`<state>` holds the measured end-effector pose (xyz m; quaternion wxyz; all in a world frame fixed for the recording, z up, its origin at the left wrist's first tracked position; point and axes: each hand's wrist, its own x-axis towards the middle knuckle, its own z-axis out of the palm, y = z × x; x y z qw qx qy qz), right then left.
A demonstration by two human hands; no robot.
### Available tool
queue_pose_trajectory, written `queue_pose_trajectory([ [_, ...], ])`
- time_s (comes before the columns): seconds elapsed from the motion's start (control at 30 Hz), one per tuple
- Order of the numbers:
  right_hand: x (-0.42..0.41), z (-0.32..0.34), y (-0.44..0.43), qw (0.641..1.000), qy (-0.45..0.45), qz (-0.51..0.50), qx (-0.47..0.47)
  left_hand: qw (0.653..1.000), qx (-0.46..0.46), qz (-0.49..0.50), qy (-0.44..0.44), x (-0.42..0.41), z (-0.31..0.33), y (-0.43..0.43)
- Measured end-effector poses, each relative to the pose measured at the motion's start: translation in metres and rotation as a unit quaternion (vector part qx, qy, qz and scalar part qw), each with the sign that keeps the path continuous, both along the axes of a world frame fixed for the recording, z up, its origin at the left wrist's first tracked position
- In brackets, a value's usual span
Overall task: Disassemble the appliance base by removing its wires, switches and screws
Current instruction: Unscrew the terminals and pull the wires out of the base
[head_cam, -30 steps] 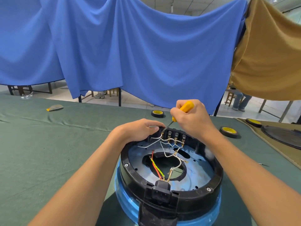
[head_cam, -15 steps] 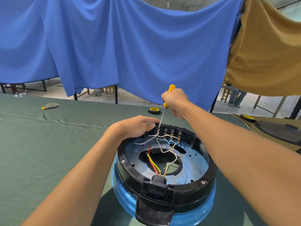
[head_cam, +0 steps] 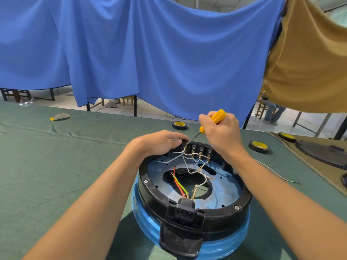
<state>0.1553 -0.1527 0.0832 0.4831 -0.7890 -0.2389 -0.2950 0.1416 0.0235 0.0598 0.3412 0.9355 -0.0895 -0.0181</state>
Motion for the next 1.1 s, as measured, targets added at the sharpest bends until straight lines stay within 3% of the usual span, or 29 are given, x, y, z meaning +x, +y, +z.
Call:
queue_pose_trajectory([
  [0.17, -0.002, 0.011, 0.008, 0.996, -0.034, 0.023, -0.074, 1.0, 0.02, -0.001, -0.003, -0.002, 0.001, -0.001],
  [0.37, 0.022, 0.006, 0.045, 0.982, 0.185, 0.005, -0.046, 0.999, 0.036, -0.001, -0.02, -0.003, 0.002, -0.001],
  [0.63, 0.014, 0.023, 0.013, 0.988, 0.145, -0.004, 0.06, 1.0, 0.02, 0.002, -0.006, 0.001, -0.001, -0.001],
  [0.8, 0.002, 0.0, -0.01, 0.964, 0.232, 0.055, 0.12, 1.0, 0.013, -0.008, -0.014, -0.001, -0.002, 0.0],
  [0.9, -0.002, -0.008, -0.017, 0.956, 0.23, 0.074, 0.164, 1.0, 0.015, -0.012, -0.019, -0.001, -0.002, 0.0],
  [1.1, -0.004, -0.009, -0.017, 0.965, 0.21, 0.042, 0.15, 1.0, 0.018, -0.016, -0.016, -0.002, 0.0, -0.001],
])
